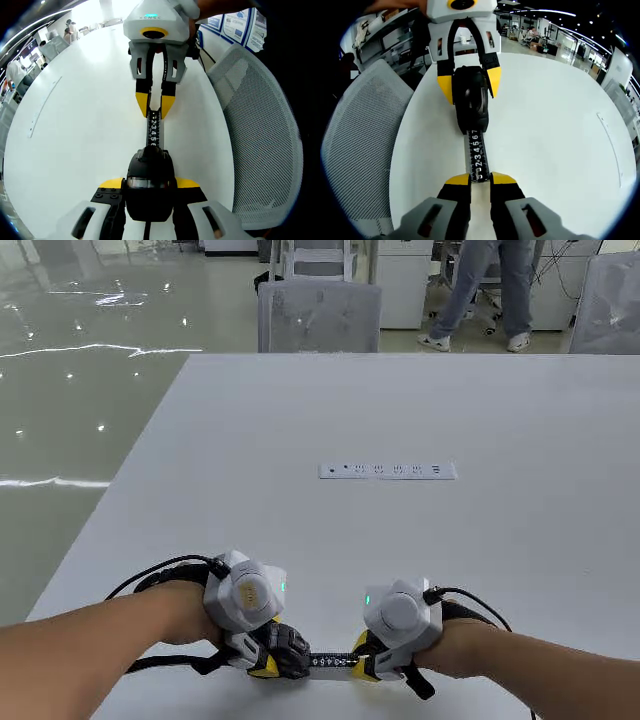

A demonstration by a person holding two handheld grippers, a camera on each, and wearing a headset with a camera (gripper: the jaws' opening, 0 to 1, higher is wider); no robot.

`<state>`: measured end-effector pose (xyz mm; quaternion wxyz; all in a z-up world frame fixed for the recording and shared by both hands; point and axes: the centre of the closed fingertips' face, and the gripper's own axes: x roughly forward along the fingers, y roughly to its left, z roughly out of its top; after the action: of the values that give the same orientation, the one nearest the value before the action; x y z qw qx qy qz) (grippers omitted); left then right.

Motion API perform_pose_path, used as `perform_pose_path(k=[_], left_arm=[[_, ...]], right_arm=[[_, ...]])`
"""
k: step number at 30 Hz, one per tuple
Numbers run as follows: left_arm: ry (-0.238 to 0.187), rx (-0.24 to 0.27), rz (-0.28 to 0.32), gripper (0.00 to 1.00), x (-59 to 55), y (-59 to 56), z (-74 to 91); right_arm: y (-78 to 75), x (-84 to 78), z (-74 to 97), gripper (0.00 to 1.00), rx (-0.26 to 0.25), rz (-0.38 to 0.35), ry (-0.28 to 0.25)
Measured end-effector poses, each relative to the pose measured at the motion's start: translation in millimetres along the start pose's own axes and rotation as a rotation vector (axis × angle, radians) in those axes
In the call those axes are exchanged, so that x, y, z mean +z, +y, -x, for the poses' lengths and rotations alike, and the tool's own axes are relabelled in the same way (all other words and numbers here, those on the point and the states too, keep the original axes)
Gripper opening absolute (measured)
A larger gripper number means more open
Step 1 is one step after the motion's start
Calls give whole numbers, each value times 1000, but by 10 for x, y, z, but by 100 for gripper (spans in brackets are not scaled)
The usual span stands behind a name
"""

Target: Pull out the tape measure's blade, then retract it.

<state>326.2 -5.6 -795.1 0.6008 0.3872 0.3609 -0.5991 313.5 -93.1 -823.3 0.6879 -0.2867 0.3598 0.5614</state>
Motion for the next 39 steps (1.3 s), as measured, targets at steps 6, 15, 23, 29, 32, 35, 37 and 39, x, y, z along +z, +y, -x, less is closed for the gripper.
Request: perform_pose_path(k=[6,15,23,29,32,35,37,39], left_arm=[[-3,1,1,33,4,-1,-1],[-6,0,-1,33,11,-3,-9],[-7,-2,1,33,16,-5,-12],[-7,-3,5,33,17,-7,-13],[-9,-2,6,33,17,-7,-14],[-9,-2,4,33,17,-8,-13],[-11,-2,5,33,16,-4,-13],[-10,-2,7,33,18,-5,-14]], right_arm=[[-17,-87,67,12,-5,-11,4],[-23,-212,135,12,-9,-28,9],[-35,-305,195,12,-17,-38,13],[-56,-376,236,12,-22,-31,19],[-64,-422,266,12,-24,-39,22],[-60,-466,298,12,-25,-40,23],[-70,-492,316,12,-26,-39,24],[-81,-511,333,12,-27,-35,26]])
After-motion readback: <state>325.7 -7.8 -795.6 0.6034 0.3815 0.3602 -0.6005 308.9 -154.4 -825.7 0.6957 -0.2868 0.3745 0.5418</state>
